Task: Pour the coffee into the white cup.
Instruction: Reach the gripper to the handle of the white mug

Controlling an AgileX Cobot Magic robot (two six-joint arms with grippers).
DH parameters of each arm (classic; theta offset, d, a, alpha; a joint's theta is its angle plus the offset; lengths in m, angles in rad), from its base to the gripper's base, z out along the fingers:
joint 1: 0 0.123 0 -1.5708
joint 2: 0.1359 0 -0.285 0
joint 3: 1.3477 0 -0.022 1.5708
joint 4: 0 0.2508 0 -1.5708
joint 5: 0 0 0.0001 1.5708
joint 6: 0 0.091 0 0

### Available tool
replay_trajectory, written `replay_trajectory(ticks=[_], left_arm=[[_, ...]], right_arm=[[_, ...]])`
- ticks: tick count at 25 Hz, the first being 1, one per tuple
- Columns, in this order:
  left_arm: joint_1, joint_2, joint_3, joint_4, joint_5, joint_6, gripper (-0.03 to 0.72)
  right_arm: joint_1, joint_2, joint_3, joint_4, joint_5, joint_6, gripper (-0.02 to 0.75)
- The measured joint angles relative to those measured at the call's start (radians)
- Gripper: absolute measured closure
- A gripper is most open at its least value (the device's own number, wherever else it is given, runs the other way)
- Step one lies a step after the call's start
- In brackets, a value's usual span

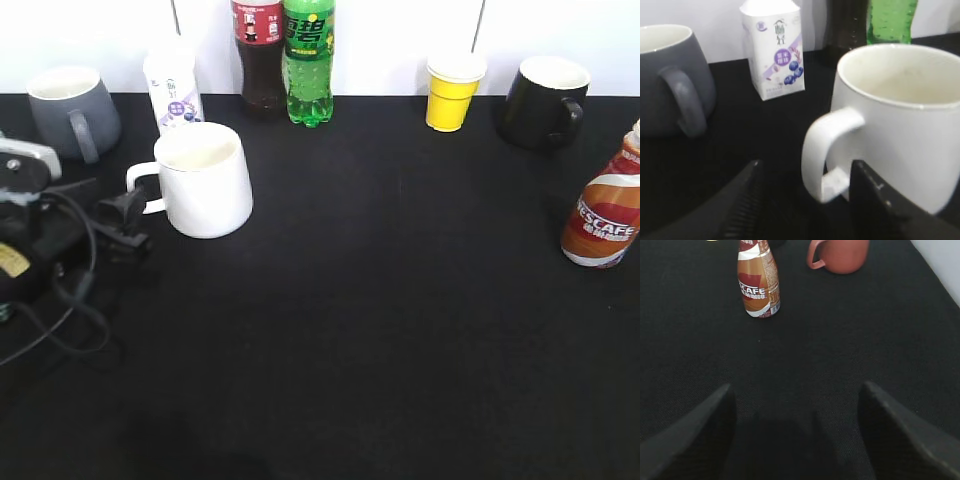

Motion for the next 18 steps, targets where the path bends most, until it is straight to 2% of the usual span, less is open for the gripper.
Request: replay_trajectory(ticks=[4, 7, 13, 16, 18], left_arm=[[0.000, 0.072, -0.076, -0.012, -0.004, -0.003, 0.271], [0.003, 0.105, -0.084, -0.023, -0.024, -0.004, 0.271], [0.044, 0.158, -0.167, -0.003, -0.026, -0.005, 0.278], [0.067, 0.220, -0.242, 0.027, -0.026, -0.005, 0.328], [0.085, 0.271, -0.308, 0.074, -0.027, -0.005, 0.422]], right_arm=[[0.000, 0.000, 0.000, 0.000, 0.000, 0.000, 0.164], [0.000, 0.000, 0.000, 0.000, 0.000, 0.000, 0.164], [0.000, 0.000, 0.000, 0.000, 0.000, 0.000, 0.164], [0.000, 0.000, 0.000, 0.000, 0.000, 0.000, 0.164], [0.000, 0.000, 0.000, 0.000, 0.000, 0.000, 0.164]])
